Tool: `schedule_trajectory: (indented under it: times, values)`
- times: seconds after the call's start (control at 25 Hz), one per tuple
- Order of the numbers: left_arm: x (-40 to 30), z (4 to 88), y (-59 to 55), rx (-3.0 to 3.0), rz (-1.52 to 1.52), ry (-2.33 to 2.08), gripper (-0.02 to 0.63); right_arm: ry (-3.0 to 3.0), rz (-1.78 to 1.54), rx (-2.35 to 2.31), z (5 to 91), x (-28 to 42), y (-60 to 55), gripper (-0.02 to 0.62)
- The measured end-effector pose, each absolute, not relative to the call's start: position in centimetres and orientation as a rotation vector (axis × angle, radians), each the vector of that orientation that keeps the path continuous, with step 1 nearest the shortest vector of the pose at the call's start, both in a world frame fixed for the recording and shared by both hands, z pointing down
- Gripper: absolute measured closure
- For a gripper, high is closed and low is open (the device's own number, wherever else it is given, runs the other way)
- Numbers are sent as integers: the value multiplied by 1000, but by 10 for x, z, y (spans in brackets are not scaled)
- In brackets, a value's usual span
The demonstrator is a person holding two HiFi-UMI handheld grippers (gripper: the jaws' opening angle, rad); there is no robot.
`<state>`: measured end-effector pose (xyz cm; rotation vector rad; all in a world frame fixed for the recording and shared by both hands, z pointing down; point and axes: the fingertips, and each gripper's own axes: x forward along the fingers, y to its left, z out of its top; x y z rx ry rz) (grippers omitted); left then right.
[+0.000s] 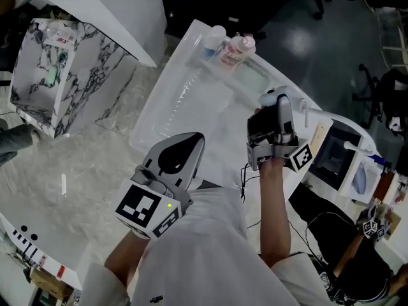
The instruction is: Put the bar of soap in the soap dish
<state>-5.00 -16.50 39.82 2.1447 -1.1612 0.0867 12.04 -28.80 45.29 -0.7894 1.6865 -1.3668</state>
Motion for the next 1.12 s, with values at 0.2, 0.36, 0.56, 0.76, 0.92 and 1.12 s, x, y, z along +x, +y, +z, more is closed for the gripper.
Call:
schedule_trajectory:
  times: [0.2, 0.36, 0.56, 0.76, 0.92, 1.12]
  values:
    - [-52, 405, -168, 2138, 100, -1169, 597, 1678, -1379, -862, 478, 126, -302, 330]
    - [-53, 410, -169, 2128, 111, -1180, 597, 1682, -1384, -920, 496, 129, -312, 330]
    - [-52, 415, -169, 2115, 121, -1185, 597, 1689, -1399, -1009, 518, 133, -323, 330]
    - [-51, 419, -171, 2112, 126, -1184, 597, 1709, -1407, -1106, 538, 138, -334, 330]
    - [-52, 423, -172, 2103, 134, -1187, 598, 1731, -1420, -1188, 551, 138, -342, 331]
    - [-52, 427, -173, 2096, 144, -1188, 597, 1799, -1426, -1335, 567, 142, -350, 331]
